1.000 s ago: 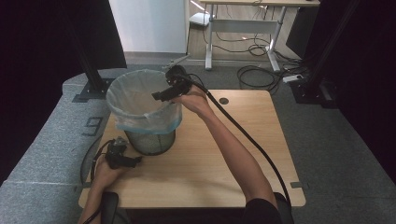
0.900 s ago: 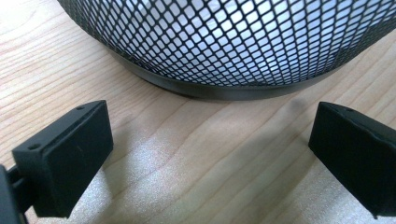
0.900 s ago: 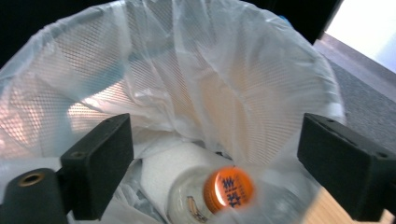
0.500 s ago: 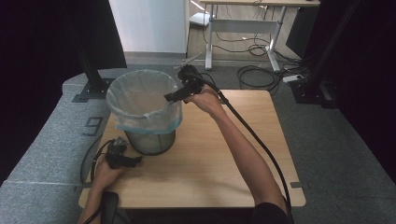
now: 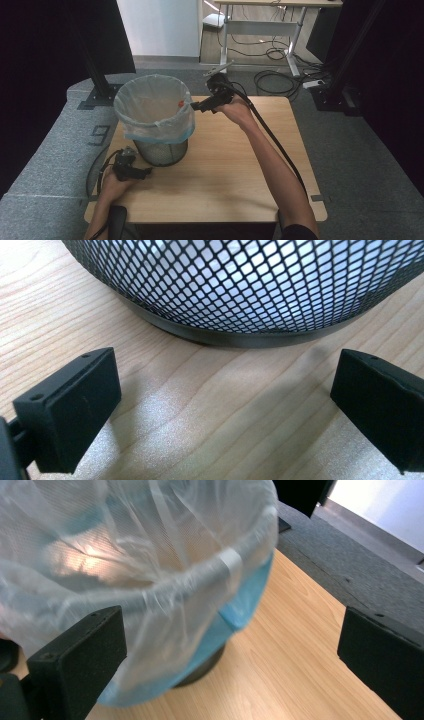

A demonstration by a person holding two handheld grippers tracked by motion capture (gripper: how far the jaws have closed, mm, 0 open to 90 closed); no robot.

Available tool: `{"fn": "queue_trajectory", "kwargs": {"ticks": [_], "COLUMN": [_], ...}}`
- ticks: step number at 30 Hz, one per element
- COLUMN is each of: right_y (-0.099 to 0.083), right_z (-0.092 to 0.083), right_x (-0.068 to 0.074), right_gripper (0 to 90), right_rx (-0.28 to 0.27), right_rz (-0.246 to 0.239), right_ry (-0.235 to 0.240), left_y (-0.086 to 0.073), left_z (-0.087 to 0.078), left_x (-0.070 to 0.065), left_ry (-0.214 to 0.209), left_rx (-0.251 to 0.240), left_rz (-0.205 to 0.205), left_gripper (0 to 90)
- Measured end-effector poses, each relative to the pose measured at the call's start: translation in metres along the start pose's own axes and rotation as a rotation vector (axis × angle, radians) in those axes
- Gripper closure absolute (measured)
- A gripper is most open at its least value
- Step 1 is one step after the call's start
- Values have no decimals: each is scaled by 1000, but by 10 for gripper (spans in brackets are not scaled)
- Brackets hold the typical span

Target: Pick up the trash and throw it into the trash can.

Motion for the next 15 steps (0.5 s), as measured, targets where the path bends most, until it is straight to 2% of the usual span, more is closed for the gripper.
{"fn": "queue_trajectory", "kwargs": {"ticks": [5, 15], "right_y": [-16, -46], "right_z": [-5, -19], "right_x": [-7, -19], "right_gripper": [0, 0], "right_rx": [32, 36], "right_rz": [-17, 9], "right_ry": [-41, -77], "left_y": [0, 0], "left_z": [0, 0], "left_x": [0, 0], "left_ry": [-1, -1], "left_rx": [1, 2], "left_rz": [0, -1], "left_gripper": [0, 0]}}
Point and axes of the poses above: each handheld gripper's, and its own axes: z roughly forward along the jaws, y roughly out of its top, x roughly to its left, the point moved 10 cm from there along z, roughly forward along the jaws, and after that the axes turned 3 degrees about -z, right-handed, at the moved point
